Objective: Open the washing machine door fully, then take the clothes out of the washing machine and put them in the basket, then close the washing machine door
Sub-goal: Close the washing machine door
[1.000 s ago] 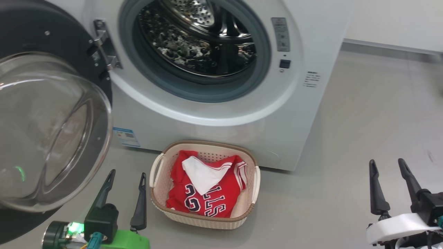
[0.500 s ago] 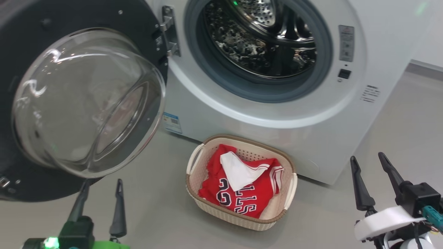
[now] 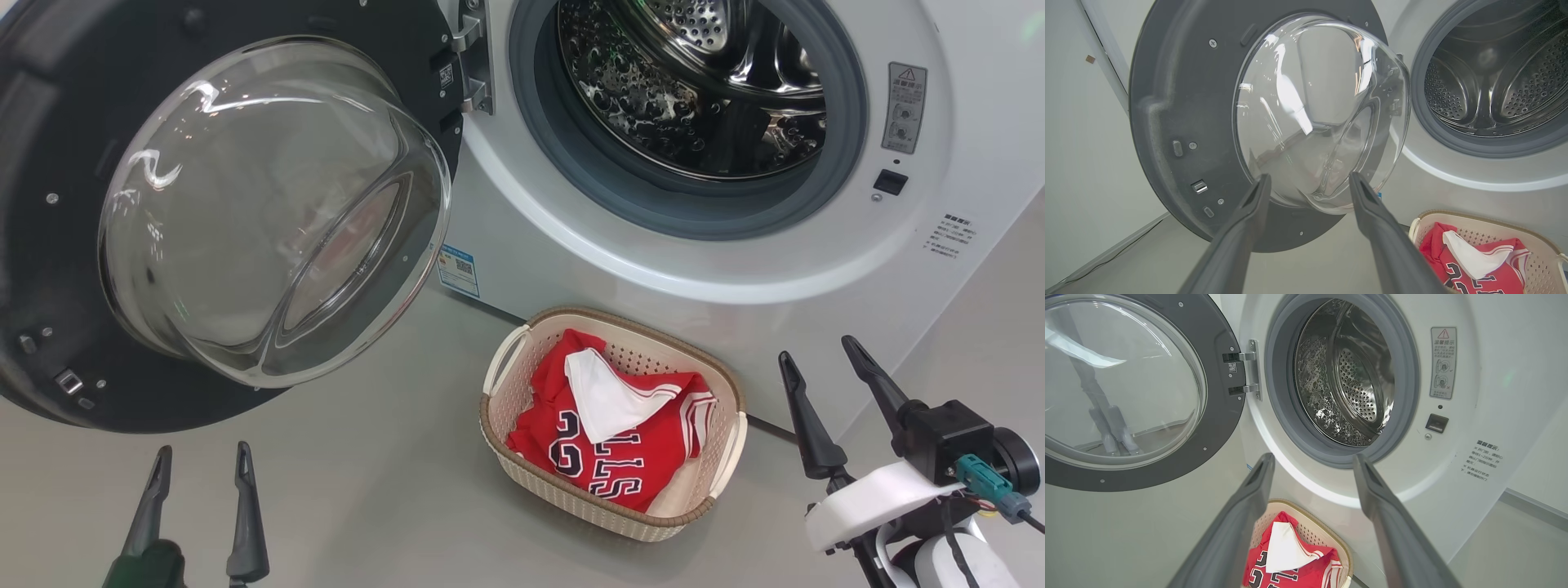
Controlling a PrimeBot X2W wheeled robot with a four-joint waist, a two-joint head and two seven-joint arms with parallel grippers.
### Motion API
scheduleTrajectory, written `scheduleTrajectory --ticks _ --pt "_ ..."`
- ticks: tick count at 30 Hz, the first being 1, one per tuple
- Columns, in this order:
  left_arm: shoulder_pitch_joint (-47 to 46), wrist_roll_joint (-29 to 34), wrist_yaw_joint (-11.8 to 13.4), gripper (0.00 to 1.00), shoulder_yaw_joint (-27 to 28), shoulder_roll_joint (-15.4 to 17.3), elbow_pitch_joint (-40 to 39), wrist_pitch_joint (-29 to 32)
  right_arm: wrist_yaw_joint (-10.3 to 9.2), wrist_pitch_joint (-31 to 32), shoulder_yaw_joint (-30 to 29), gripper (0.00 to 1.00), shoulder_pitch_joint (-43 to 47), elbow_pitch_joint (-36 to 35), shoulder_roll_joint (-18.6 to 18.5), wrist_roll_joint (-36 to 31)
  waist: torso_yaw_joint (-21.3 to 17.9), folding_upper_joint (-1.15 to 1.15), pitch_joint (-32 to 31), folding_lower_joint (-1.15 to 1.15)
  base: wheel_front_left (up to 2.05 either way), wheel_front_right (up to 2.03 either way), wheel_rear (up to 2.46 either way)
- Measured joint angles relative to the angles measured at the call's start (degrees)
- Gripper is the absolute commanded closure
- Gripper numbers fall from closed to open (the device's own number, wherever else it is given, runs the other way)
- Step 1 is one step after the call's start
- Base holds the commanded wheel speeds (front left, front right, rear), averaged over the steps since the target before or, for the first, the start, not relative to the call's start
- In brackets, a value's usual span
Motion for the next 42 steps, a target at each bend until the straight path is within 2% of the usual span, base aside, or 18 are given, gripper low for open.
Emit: scheduleTrajectory --ticks 8,9,10,11,21,24,32,37,42 --pt "0.5 0.0 0.0 0.00 0.0 -0.1 -0.3 -0.1 0.01 0.3 0.0 0.00 -0.1 0.9 0.0 0.0 -0.1 0.00 0.0 0.00 0.00 0.00 0.00" --pt "0.5 0.0 0.0 0.09 0.0 -0.1 -0.4 -0.1 0.01 0.3 0.0 0.00 -0.1 1.0 0.0 0.0 -0.1 0.00 0.0 0.00 0.00 0.00 0.00" --pt "0.6 0.0 0.0 0.45 0.0 -0.1 -0.4 -0.1 0.02 0.3 0.0 0.00 -0.1 1.1 0.0 0.0 -0.1 0.00 0.0 0.00 0.00 0.00 0.00" --pt "0.6 -0.1 0.0 1.00 -0.2 -0.1 -0.4 -0.1 0.02 0.3 0.0 0.00 -0.1 1.1 0.0 0.0 -0.2 0.00 0.0 0.00 0.00 0.00 0.00" --pt "0.6 -1.4 0.0 1.00 -0.1 -0.2 -2.0 -1.0 0.08 0.3 -0.1 0.00 -0.2 1.5 -0.1 0.0 -0.4 0.00 -0.2 0.00 0.00 0.00 0.00" --pt "0.6 -5.2 0.0 1.00 0.1 -0.3 -3.7 -1.5 0.08 0.3 -0.1 0.00 -0.3 1.5 -0.1 0.0 -0.4 0.00 -0.2 0.00 0.00 0.00 0.00" --pt "-0.1 -36.9 -0.6 1.00 -2.4 -0.3 -12.1 -3.4 0.08 0.8 -0.1 0.00 -0.9 1.6 -0.3 0.0 -0.4 0.00 -0.3 0.00 0.00 0.00 0.00" --pt "-1.7 -50.4 -2.1 1.00 -4.2 -0.4 -18.6 -4.3 0.07 0.8 -0.3 0.00 -1.0 1.6 -0.4 0.0 -0.4 0.00 -0.2 0.00 0.00 0.00 0.00" --pt "-3.1 -63.7 -5.7 1.00 0.6 -0.4 -22.4 -4.8 -0.10 1.0 -0.8 0.00 -1.0 1.5 -0.5 0.0 -0.4 0.00 -0.1 0.00 0.00 0.00 0.00"
